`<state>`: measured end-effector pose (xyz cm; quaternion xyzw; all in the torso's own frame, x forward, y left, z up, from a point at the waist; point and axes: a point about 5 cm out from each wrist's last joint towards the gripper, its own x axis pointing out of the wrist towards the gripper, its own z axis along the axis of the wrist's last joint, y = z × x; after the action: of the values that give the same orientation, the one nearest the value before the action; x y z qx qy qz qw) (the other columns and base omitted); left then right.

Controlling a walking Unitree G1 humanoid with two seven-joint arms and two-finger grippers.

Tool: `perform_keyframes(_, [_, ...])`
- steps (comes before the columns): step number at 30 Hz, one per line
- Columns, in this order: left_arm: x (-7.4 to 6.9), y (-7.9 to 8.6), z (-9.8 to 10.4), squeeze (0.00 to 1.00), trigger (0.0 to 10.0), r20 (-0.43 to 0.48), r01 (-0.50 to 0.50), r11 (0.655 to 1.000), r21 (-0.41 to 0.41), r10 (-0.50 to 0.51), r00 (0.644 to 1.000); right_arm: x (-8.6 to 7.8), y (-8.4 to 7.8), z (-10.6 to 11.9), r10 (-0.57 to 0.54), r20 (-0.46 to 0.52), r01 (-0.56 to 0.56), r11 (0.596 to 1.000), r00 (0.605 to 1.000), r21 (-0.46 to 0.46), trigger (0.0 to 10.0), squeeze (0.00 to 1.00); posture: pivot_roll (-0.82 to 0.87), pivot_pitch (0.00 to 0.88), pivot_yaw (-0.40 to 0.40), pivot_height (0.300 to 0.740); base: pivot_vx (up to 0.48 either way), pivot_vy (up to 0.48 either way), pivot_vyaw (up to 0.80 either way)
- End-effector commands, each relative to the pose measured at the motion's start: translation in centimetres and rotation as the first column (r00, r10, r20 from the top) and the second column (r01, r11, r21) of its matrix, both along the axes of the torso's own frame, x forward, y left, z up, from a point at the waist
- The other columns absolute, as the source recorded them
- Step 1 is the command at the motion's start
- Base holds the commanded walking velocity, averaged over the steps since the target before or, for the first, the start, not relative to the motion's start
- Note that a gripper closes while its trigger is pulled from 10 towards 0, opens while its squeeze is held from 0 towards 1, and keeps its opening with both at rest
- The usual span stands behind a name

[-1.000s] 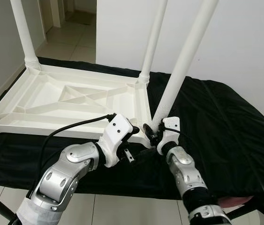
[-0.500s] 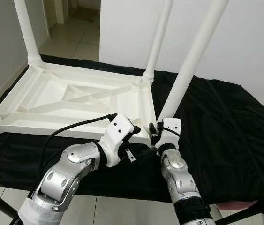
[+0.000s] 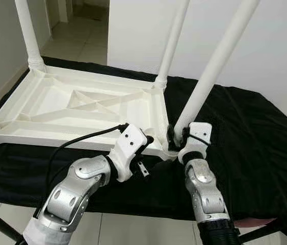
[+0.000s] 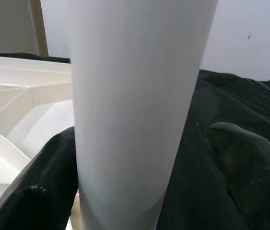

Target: Building children table

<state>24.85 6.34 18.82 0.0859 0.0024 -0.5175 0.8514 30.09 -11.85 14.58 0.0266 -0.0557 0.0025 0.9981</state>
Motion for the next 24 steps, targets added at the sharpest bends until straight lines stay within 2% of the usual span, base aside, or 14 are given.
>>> perform_keyframes(1, [0.4,0.0,0.1,0.0,10.0,0.025,-0.115,0.993,-0.013,0.116,0.993,-1.2,0.0,-1.8,0.018,-0.063,-0.019,1.0,0.998,-0.006,10.0,1.0,0.05,0.0,-0.163,0.74,0.0,0.0,0.0])
perform_keyframes(2, [0.3,0.0,0.1,0.0,10.0,0.023,-0.113,0.994,-0.015,0.113,0.993,-1.4,-0.1,-1.9,0.07,-0.067,-0.07,0.998,0.995,-0.002,10.0,0.0,0.05,0.0,-0.163,0.74,0.0,0.0,0.0])
perform_keyframes(3, [0.3,0.0,0.1,0.0,10.0,0.023,-0.113,0.994,-0.015,0.113,0.993,-1.4,-0.1,-1.9,0.07,-0.067,-0.07,0.998,0.995,-0.002,10.0,0.0,0.05,0.0,-0.163,0.74,0.0,0.0,0.0])
perform_keyframes(6, [0.0,0.1,0.1,0.0,10.0,0.015,-0.093,0.995,-0.02,0.093,0.996,-1.6,-0.4,-1.9,0.187,-0.062,-0.188,0.982,0.98,-0.011,10.0,0.0,0.05,0.0,-0.162,0.74,0.0,0.0,0.0])
perform_keyframes(7, [0.0,0.1,0.1,0.0,10.0,0.015,-0.093,0.995,-0.02,0.093,0.996,-1.6,-0.4,-1.9,0.187,-0.062,-0.188,0.982,0.98,-0.011,10.0,0.0,0.05,0.0,-0.162,0.74,0.0,0.0,0.0])
perform_keyframes(8, [-0.3,0.0,0.1,0.0,10.0,0.016,-0.066,0.998,-0.019,0.066,0.998,-1.6,-0.7,-1.9,0.249,-0.06,-0.251,0.968,0.967,-0.02,10.0,0.0,0.04,0.0,-0.157,0.74,0.0,0.0,0.0])
perform_keyframes(11, [-0.9,-0.2,0.1,0.0,10.0,0.014,-0.01,1.0,-0.015,0.011,1.0,-1.1,-1.5,-1.8,0.341,-0.058,-0.344,0.938,0.938,-0.049,10.0,0.0,0.04,0.0,-0.152,0.74,0.0,0.0,0.0])
perform_keyframes(14, [-1.1,-0.3,0.1,0.0,10.0,0.015,0.005,1.0,-0.015,-0.004,1.0,-0.9,-1.8,-1.7,0.364,-0.058,-0.367,0.928,0.93,-0.061,10.0,0.0,0.04,0.0,-0.152,0.74,0.0,0.0,0.0])
perform_keyframes(15, [-1.5,-0.5,0.1,0.0,10.0,0.007,0.038,0.999,-0.01,-0.038,0.999,-0.1,-2.5,-1.6,0.457,-0.069,-0.462,0.883,0.887,-0.086,10.0,0.0,0.04,0.0,-0.142,0.74,0.0,0.0,0.0])
perform_keyframes(16, [-1.5,-0.5,0.1,0.0,10.0,0.007,0.038,0.999,-0.01,-0.038,0.999,-0.1,-2.5,-1.6,0.457,-0.069,-0.462,0.883,0.887,-0.086,10.0,0.0,0.04,0.0,-0.142,0.74,0.0,0.0,0.0])
perform_keyframes(17, [-1.7,-0.5,0.0,0.0,10.0,0.002,0.057,0.998,-0.006,-0.057,0.998,0.5,-2.8,-1.6,0.52,-0.084,-0.526,0.843,0.85,-0.108,10.0,0.0,0.04,0.0,-0.136,0.74,0.0,0.0,0.0])
perform_keyframes(18, [-1.7,-0.5,0.0,0.0,10.0,0.002,0.057,0.998,-0.006,-0.057,0.998,0.5,-2.8,-1.6,0.52,-0.084,-0.526,0.843,0.85,-0.108,10.0,0.0,0.04,0.0,-0.136,0.74,0.0,0.0,0.0])
perform_keyframes(20, [-1.8,-0.6,0.0,0.0,10.0,0.001,0.068,0.998,-0.001,-0.068,0.998,1.2,-2.8,-1.6,0.56,-0.1,-0.569,0.813,0.822,-0.124,10.0,0.0,0.04,0.0,-0.136,0.74,0.0,0.0,0.0])
perform_keyframes(24, [-1.9,-0.7,0.1,0.0,10.0,0.0,0.074,0.997,0.001,-0.074,0.997,1.9,-2.7,-1.5,0.594,-0.116,-0.605,0.783,0.796,-0.141,10.0,0.0,0.04,0.0,-0.136,0.74,0.0,0.0,0.0])
